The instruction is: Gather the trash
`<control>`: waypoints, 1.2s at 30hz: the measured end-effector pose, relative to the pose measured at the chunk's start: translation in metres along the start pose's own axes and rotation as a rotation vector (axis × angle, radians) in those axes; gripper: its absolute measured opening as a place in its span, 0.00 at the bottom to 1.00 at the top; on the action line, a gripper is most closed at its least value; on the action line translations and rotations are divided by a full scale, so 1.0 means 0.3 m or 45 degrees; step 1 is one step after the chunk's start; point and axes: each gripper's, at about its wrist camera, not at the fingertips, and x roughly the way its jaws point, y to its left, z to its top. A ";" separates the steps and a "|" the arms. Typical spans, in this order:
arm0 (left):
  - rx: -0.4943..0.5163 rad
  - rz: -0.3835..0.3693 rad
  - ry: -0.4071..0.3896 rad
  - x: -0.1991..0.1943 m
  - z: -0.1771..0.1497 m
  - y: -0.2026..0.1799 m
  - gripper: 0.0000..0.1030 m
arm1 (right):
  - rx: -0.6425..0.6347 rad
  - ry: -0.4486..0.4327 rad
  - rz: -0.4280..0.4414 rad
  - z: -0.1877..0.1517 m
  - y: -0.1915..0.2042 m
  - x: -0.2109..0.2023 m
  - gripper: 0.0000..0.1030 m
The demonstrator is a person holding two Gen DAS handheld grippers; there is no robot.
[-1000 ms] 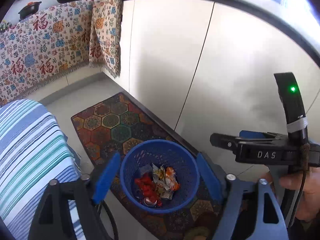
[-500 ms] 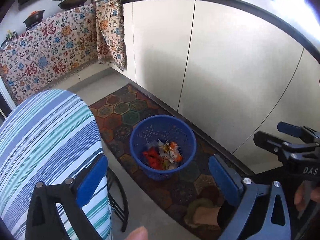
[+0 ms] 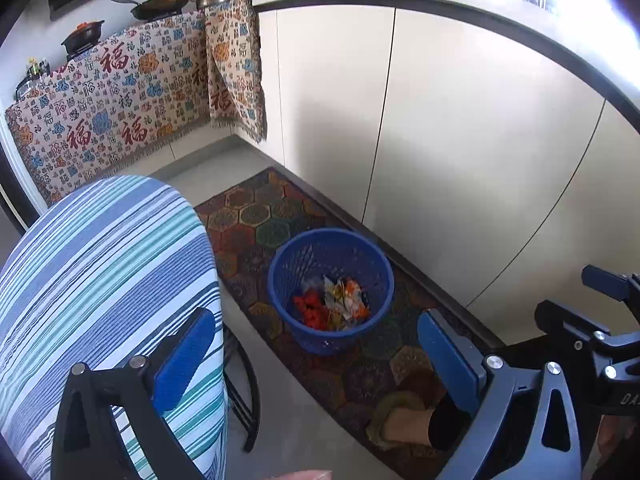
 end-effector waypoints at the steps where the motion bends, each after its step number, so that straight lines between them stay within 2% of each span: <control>1: -0.009 -0.003 0.012 -0.004 -0.001 -0.001 1.00 | -0.008 -0.002 -0.004 -0.001 0.004 -0.002 1.00; 11: -0.038 -0.030 0.043 -0.003 -0.008 0.013 1.00 | -0.047 0.006 0.025 -0.014 0.032 0.000 1.00; 36: -0.004 0.007 0.043 -0.003 0.000 -0.016 1.00 | -0.061 0.007 0.027 -0.024 0.047 -0.018 1.00</control>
